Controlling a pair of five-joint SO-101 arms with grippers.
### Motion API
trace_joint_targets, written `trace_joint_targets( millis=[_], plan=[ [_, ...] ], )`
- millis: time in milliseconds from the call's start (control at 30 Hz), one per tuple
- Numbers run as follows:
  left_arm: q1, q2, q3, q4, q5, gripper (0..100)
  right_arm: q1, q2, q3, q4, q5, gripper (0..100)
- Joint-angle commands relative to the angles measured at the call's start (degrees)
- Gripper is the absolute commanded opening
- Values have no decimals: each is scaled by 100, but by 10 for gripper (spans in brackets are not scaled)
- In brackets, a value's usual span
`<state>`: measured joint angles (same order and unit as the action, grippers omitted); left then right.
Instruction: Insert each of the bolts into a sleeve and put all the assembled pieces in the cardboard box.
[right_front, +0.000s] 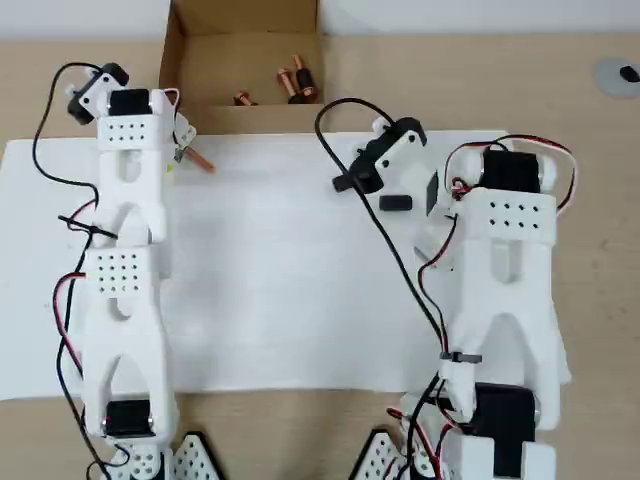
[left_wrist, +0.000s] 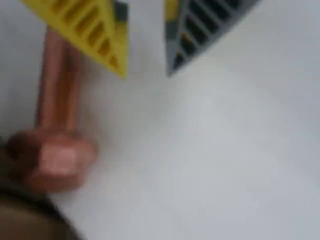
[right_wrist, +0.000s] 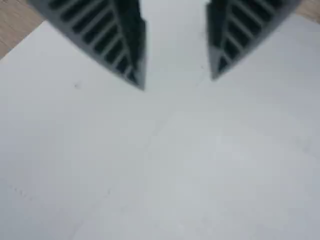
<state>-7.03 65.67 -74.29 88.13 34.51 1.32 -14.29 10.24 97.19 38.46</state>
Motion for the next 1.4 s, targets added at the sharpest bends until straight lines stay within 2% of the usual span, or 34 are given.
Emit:
trace_joint_targets(
  millis=[0,267,567,733,967,1267,1367],
  plan=[
    [62,110,-932,18,-211,91,101,13,-259,18,-176,105],
    [70,233,-1741,9,-167,108,119,4,523,-273,-211,105],
    [26,391,-1301,-158,686,108,110,4,629,-290,-211,105],
    [-79,505,-1248,-229,897,109,101,4,629,-290,-211,105],
    [-149,998,-1248,-835,905,110,92,4,611,-290,-202,105],
    [-53,1068,-1275,-800,897,110,110,4,611,-290,-185,105],
    [114,1068,-1301,-536,905,109,110,4,611,-290,-185,105]
  ],
)
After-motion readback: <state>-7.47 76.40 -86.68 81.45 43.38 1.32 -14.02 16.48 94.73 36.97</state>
